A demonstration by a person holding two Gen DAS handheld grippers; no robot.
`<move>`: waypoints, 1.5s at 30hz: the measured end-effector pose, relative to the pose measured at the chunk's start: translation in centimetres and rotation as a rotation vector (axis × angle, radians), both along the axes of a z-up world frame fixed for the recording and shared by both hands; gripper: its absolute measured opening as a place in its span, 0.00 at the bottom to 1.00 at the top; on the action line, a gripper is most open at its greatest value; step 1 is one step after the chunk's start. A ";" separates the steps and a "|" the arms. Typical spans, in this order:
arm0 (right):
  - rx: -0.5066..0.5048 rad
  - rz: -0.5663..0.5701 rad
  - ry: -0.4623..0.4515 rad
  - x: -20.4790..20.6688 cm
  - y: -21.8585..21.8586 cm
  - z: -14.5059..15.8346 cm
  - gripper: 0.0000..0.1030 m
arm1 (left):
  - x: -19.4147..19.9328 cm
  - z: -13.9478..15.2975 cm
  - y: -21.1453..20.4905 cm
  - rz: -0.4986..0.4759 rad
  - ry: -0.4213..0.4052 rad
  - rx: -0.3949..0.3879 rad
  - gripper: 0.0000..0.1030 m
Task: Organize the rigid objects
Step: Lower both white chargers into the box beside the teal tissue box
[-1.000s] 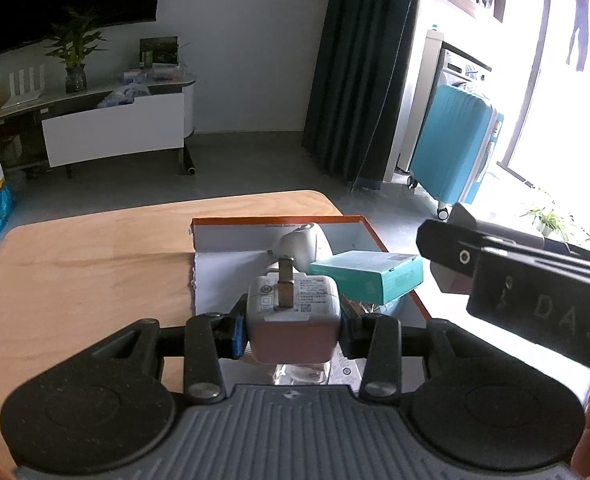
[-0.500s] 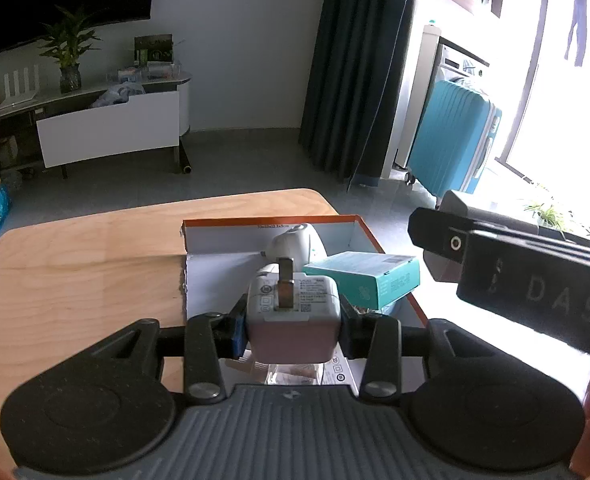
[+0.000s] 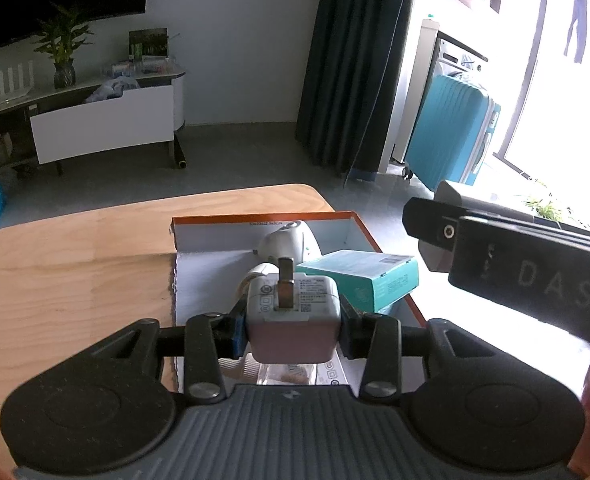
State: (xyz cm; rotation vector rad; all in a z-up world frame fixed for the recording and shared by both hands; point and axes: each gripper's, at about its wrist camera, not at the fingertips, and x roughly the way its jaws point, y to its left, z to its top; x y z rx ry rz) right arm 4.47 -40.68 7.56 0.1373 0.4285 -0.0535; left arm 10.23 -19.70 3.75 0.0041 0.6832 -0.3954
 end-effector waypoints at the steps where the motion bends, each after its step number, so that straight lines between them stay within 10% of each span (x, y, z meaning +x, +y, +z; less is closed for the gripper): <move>1: 0.000 0.000 0.002 0.2 -0.1 0.0 0.77 | 0.0 0.0 0.0 0.000 0.002 0.000 0.41; 45: -0.034 0.030 0.069 3.7 0.4 -1.9 0.77 | 1.8 -1.9 -0.6 0.005 0.062 -0.002 0.41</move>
